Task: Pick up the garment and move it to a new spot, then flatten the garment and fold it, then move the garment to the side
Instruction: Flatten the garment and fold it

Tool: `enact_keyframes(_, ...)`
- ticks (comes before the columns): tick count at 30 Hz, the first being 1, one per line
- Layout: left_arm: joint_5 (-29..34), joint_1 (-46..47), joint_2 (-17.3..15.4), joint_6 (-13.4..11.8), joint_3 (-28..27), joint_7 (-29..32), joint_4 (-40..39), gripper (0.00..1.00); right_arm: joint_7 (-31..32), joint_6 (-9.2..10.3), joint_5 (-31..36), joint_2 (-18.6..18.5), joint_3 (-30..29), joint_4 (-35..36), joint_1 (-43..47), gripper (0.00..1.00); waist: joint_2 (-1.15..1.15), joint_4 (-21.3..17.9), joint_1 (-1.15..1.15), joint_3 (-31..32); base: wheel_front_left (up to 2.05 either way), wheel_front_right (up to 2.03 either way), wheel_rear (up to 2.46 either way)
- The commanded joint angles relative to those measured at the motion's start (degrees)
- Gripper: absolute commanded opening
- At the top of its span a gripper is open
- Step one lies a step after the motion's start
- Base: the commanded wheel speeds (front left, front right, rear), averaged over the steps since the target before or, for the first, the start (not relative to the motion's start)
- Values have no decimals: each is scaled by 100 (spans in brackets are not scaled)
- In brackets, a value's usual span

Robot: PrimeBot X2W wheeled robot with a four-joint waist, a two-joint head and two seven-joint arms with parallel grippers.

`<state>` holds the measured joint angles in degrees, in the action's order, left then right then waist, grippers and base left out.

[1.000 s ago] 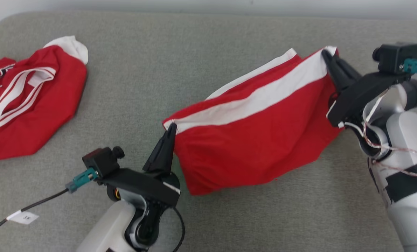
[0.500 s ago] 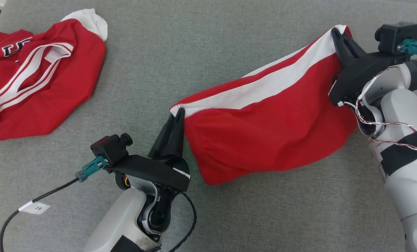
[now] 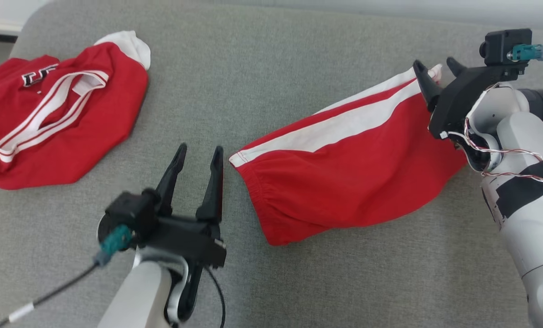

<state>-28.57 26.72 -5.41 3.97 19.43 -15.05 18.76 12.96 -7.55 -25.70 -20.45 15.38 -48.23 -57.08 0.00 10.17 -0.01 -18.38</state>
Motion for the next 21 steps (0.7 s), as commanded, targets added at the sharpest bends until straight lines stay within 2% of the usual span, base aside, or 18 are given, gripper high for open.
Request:
enact_keyframes(1, 332, -247, -52, -64, -44, -18, -149, 100, 134, 13, -48, -26, -63, -76, 37, 100, 0, -64, 1, 208, 0, 0, 0)
enact_keyframes(5, 1107, -831, -117, -213, -127, -18, -575, 100, 561, 13, -58, -36, -246, -289, 156, 100, 0, -48, 1, 386, 0, 0, 0)
enact_keyframes(10, 1719, -1513, -171, -376, -198, -18, -993, 100, 988, 13, 10, -56, -620, -562, 259, 100, 0, 47, 1, 501, 0, 0, 0)
enact_keyframes(14, 1866, -1844, -158, -421, -267, -18, -1211, 100, 1165, 13, 101, -52, -779, -621, 320, 100, 0, 115, 1, 501, 0, 0, 0)
enact_keyframes(21, 1911, -2247, -50, -345, -423, -19, -1465, 100, 1529, 13, 451, -167, -1028, -660, 394, 100, 0, 327, 1, 307, 0, 0, 0)
